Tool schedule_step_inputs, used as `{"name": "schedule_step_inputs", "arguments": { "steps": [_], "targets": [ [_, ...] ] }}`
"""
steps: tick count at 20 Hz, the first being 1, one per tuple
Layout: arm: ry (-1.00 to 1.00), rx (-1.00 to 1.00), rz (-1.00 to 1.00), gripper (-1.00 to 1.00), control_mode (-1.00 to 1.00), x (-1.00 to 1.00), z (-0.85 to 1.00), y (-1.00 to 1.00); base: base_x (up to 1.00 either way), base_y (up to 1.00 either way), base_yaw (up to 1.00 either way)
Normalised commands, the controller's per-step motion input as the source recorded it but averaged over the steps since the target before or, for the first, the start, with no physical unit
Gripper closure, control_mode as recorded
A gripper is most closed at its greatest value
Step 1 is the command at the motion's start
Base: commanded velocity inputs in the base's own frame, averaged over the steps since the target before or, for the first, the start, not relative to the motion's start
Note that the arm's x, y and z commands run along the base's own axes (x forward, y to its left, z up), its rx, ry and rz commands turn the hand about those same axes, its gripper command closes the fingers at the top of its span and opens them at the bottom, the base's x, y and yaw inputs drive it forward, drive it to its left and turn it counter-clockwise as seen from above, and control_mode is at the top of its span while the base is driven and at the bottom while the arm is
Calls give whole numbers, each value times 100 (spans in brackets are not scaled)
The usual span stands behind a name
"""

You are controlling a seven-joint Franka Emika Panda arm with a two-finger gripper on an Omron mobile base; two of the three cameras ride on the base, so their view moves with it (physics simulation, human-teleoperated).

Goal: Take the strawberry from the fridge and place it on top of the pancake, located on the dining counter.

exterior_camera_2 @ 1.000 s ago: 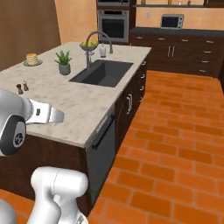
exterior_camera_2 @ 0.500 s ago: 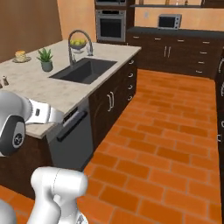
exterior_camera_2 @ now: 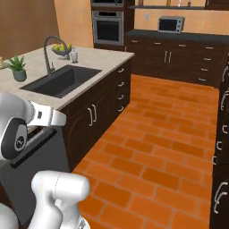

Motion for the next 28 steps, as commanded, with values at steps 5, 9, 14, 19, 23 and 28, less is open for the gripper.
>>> {"name": "schedule_step_inputs", "arguments": {
  "steps": [5,9,14,19,23,28],
  "targets": [
    [0,0,0,100,100,0,0,0,100,-58,11],
    [0,0,0,100,100,0,0,0,100,-57,13],
    [0,0,0,100,100,0,0,0,100,-48,13],
    [0,0,0,100,100,0,0,0,100,-44,15],
    [0,0,0,100,100,0,0,0,100,-54,17],
    [0,0,0,100,100,0,0,0,100,-83,22]
  ]
}}
